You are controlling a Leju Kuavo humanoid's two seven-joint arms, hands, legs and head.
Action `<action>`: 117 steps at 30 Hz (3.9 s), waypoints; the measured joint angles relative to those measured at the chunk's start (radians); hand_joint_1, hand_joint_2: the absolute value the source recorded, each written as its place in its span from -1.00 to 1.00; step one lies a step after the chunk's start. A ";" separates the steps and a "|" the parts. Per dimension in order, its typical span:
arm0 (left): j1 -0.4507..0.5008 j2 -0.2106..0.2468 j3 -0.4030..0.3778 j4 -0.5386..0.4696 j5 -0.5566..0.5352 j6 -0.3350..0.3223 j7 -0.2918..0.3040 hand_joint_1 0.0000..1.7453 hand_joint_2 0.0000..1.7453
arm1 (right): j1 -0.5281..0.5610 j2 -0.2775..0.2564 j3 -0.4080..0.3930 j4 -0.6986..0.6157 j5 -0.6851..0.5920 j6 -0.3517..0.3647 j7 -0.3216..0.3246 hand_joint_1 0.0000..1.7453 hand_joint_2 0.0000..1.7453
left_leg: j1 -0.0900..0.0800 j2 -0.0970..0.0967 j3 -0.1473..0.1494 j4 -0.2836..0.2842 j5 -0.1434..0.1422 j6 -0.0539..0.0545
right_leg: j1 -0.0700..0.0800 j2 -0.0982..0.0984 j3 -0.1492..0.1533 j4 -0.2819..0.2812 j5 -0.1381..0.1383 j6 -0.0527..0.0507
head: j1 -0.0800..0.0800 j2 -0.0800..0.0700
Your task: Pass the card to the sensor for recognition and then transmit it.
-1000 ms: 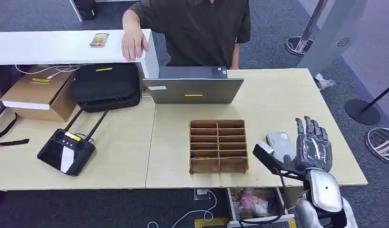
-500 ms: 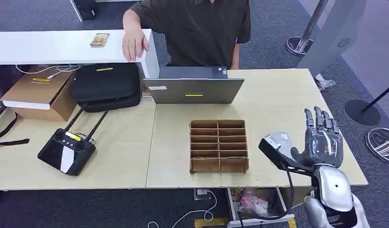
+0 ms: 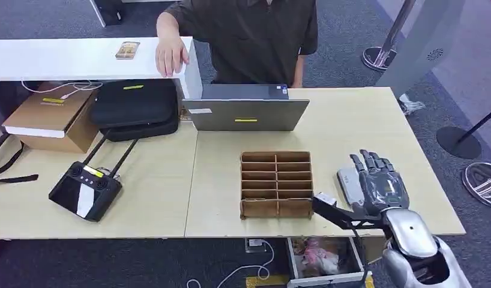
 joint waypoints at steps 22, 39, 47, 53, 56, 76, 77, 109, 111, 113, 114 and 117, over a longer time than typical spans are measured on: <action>0.007 -0.004 0.080 0.000 0.026 -0.017 -0.004 -1.00 -1.00 | -0.063 -0.170 0.092 -0.029 -0.176 0.015 0.042 -1.00 -1.00 | 0.000 0.000 0.000 0.000 0.000 0.000 | 0.001 0.000 0.000 0.000 0.000 0.000 | 0.000 0.000; 0.008 -0.016 0.092 -0.021 -0.022 -0.001 0.013 -1.00 -1.00 | 0.087 0.220 0.119 -0.001 0.099 -0.169 0.254 -1.00 -1.00 | 0.001 0.001 0.000 -0.001 0.000 -0.001 | 0.001 0.002 -0.001 0.001 -0.001 0.000 | 0.000 0.000; 0.008 -0.017 0.093 -0.025 -0.037 -0.001 0.016 -1.00 -1.00 | 0.105 0.275 0.119 -0.003 0.114 -0.133 0.207 -1.00 -1.00 | 0.001 0.001 0.000 -0.001 0.000 -0.001 | 0.001 0.001 0.000 0.000 -0.001 0.000 | 0.000 0.000; 0.008 -0.017 0.094 -0.025 -0.041 -0.001 0.016 -1.00 -1.00 | 0.107 0.287 0.119 -0.002 0.118 -0.118 0.188 -1.00 -1.00 | 0.001 0.001 0.000 -0.001 0.000 -0.001 | 0.001 0.002 -0.001 0.000 0.000 0.000 | 0.000 0.000; 0.009 -0.018 0.099 -0.029 -0.050 -0.004 0.016 -1.00 -1.00 | 0.104 0.299 0.124 0.005 0.132 -0.067 0.138 -1.00 1.00 | 0.001 0.001 0.000 -0.001 0.000 -0.001 | 0.001 0.001 0.000 0.000 0.000 0.000 | 0.000 0.000; 0.007 -0.018 0.111 -0.035 -0.128 -0.005 0.028 -1.00 -1.00 | 0.116 0.319 0.093 0.015 0.118 -0.144 0.138 -1.00 1.00 | 0.001 0.002 0.000 -0.001 0.000 -0.001 | 0.001 0.002 -0.001 0.000 0.000 0.000 | 0.000 0.000; 0.007 -0.018 0.111 -0.035 -0.129 -0.005 0.028 -1.00 -1.00 | 0.115 0.322 0.093 0.016 0.118 -0.144 0.135 -1.00 1.00 | 0.001 0.002 0.000 -0.001 0.000 -0.001 | 0.001 0.002 0.000 0.000 0.000 0.000 | 0.000 0.000; -0.011 -0.017 0.111 -0.035 -0.180 -0.009 0.046 -1.00 -1.00 | 0.111 0.373 0.092 0.089 0.102 -0.141 0.111 -1.00 1.00 | 0.001 0.002 0.001 -0.001 0.000 -0.001 | 0.001 0.002 -0.001 0.000 0.000 0.000 | 0.000 0.000; -0.012 -0.016 0.111 -0.035 -0.181 -0.010 0.046 -1.00 -1.00 | 0.111 0.373 0.092 0.093 0.101 -0.141 0.110 -1.00 1.00 | 0.001 0.002 0.001 -0.001 0.000 -0.001 | 0.001 0.002 -0.001 0.000 0.000 0.000 | 0.000 0.000; -0.013 -0.016 0.111 -0.035 -0.181 -0.011 0.047 -1.00 -1.00 | 0.111 0.373 0.092 0.096 0.100 -0.141 0.110 -1.00 1.00 | 0.001 0.002 0.001 -0.001 0.000 -0.001 | 0.001 0.002 -0.001 0.000 0.000 0.000 | 0.000 0.000; -0.013 -0.016 0.111 -0.035 -0.181 -0.011 0.047 -1.00 -1.00 | 0.112 0.373 0.092 0.098 0.100 -0.141 0.110 -1.00 1.00 | 0.001 0.002 0.001 -0.001 0.000 -0.001 | 0.001 0.002 -0.001 0.000 0.000 0.000 | 0.000 0.000; -0.013 -0.016 0.111 -0.035 -0.181 -0.011 0.047 -1.00 -1.00 | 0.112 0.373 0.092 0.099 0.100 -0.141 0.110 -1.00 1.00 | 0.001 0.002 0.001 -0.001 0.000 -0.001 | 0.001 0.002 -0.001 0.001 0.000 0.000 | 0.000 0.000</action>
